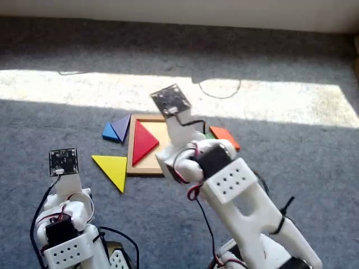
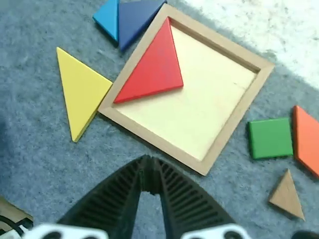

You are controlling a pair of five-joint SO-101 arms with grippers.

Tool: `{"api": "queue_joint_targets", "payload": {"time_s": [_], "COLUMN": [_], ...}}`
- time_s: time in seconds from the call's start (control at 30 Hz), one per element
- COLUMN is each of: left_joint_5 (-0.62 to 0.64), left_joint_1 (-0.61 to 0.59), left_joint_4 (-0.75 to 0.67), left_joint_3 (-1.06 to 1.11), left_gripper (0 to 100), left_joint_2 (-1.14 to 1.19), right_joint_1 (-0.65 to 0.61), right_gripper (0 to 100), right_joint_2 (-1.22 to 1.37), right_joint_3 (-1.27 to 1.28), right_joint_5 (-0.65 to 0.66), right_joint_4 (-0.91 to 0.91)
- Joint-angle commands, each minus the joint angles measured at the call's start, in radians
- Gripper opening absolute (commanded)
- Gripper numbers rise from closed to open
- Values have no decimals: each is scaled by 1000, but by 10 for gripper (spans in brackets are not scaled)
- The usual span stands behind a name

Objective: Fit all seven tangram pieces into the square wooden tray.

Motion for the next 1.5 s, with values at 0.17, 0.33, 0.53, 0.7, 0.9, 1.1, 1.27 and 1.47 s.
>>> {"api": "queue_joint_targets", "payload": {"time_s": [0.17,0.33,0.53,0.7,0.9,1.1,1.27,1.47], "left_joint_5": [-2,-3,-193,-290,-298,-385,-391,-440], "left_joint_1": [-8,-18,-8,-8,-10,-8,-13,8], "left_joint_4": [8,2,8,14,49,160,187,180], "left_joint_3": [21,-33,-292,-377,-390,-509,-539,-572], "left_gripper": [6,7,8,93,202,212,269,273], "left_joint_2": [-31,-35,-33,-27,-25,-24,21,294], "right_joint_1": [294,400,478,492,492,492,492,492], "right_gripper": [9,9,9,9,9,9,9,9], "right_joint_2": [-598,-840,-1026,-1124,-1230,-1274,-1273,-1271], "right_joint_3": [438,645,842,955,1064,1179,1201,1201], "right_joint_5": [14,100,126,126,121,124,126,126], "right_joint_4": [12,12,10,10,16,8,8,15]}}
